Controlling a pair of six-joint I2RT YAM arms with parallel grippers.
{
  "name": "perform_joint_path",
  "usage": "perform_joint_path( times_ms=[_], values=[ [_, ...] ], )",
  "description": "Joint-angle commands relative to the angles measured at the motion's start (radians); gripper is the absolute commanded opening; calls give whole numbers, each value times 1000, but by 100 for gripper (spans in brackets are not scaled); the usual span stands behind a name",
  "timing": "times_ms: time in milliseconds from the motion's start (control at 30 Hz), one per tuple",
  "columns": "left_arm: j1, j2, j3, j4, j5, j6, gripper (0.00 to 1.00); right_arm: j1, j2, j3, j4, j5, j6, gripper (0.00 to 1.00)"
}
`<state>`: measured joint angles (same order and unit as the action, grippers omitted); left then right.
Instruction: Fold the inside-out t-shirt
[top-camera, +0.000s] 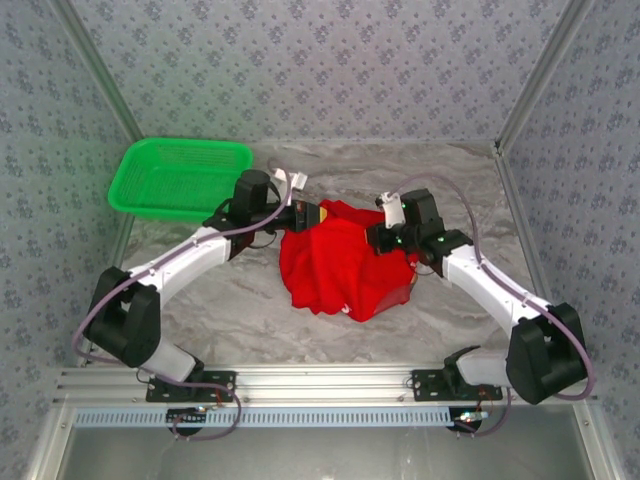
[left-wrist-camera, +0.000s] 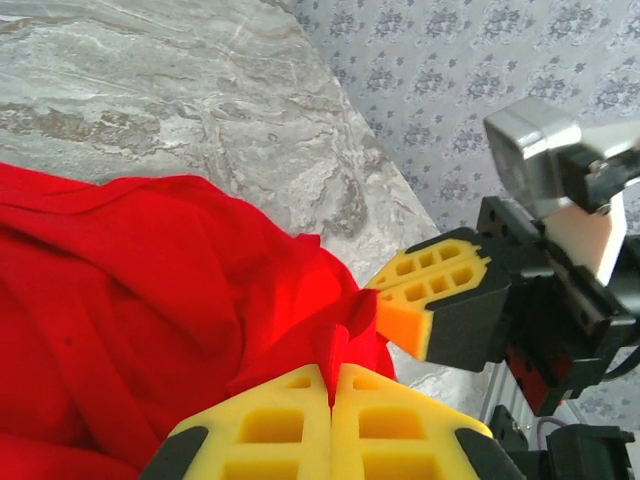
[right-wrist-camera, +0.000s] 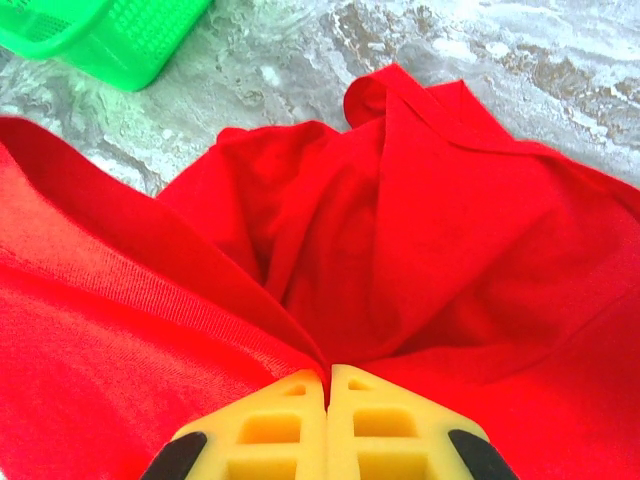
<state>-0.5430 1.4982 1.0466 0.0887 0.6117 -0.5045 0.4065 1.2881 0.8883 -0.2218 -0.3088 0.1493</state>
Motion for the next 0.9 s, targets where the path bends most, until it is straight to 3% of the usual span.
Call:
perform_joint_path(
  times_ms=[0, 200, 333, 367, 467, 667, 867],
  values=[
    [7, -27, 33, -109, -28, 76, 0, 2, 16, 50, -52, 18, 10, 0],
    [12, -29, 41, -150, -22, 64, 0, 5, 53, 95, -32, -24, -1, 0],
    [51, -136, 11, -160, -122, 44, 0, 53, 116, 166, -53, -42, -1, 0],
    [70, -175, 7, -181, -156, 42, 0, 70, 128, 192, -76, -51, -7, 3],
    [160, -308, -5, -272, -236, 25, 0, 92, 141, 247, -198, -85, -64, 27],
    [279, -474, -72, -383, -290, 25, 0, -34, 43, 87, -252, 94, 11, 58],
    [296, -506, -114, -391, -294, 9, 0, -148, 90, -1, -255, 223, 147, 65]
  ],
)
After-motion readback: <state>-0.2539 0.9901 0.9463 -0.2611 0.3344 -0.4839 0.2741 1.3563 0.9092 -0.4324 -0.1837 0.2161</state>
